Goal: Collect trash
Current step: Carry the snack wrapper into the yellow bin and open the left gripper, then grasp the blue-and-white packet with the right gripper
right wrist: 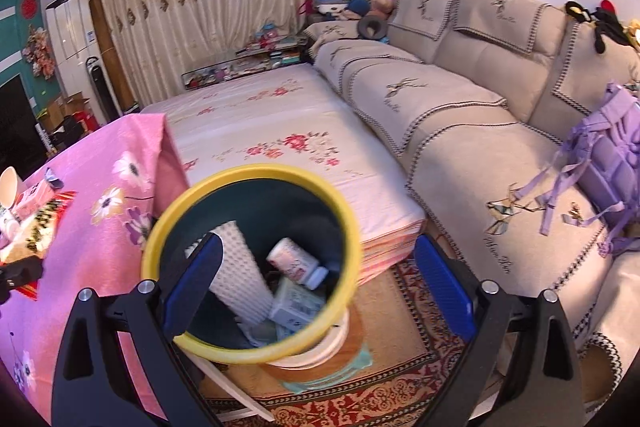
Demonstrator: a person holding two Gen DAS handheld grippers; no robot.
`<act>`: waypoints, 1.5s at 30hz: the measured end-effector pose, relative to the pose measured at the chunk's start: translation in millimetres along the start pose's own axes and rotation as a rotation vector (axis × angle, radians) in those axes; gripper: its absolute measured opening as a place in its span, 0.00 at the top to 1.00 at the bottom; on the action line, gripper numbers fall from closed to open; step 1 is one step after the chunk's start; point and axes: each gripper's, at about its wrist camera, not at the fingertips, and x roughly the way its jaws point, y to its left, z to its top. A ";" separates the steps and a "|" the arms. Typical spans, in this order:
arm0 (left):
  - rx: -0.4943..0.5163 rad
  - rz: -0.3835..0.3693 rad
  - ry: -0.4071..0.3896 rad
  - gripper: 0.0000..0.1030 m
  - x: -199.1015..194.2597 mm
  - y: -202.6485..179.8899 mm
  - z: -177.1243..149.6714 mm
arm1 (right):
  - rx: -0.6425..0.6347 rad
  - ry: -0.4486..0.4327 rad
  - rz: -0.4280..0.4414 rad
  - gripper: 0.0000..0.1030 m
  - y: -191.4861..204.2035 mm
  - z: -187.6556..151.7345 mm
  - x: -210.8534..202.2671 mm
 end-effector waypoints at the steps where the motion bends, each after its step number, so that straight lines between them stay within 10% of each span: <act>1: 0.012 -0.019 0.018 0.79 11.5 -11.9 5.9 | 0.005 -0.007 -0.016 0.11 -8.4 -0.4 -4.6; 11: 0.066 -0.052 0.147 0.77 116.6 -57.4 47.1 | 0.051 -0.023 -0.073 0.10 -61.7 -5.6 -19.4; 19: 0.057 -0.006 0.142 0.24 135.8 -58.4 60.6 | 0.065 -0.013 -0.075 0.10 -66.3 -10.2 -18.0; 31: 0.030 -0.045 -0.047 0.09 19.9 -21.9 38.8 | 0.042 -0.019 -0.068 0.10 -45.2 -10.4 -27.4; 45: -0.168 0.298 -0.296 0.05 -160.0 104.7 -84.7 | -0.087 -0.016 0.123 0.09 57.3 7.2 -26.9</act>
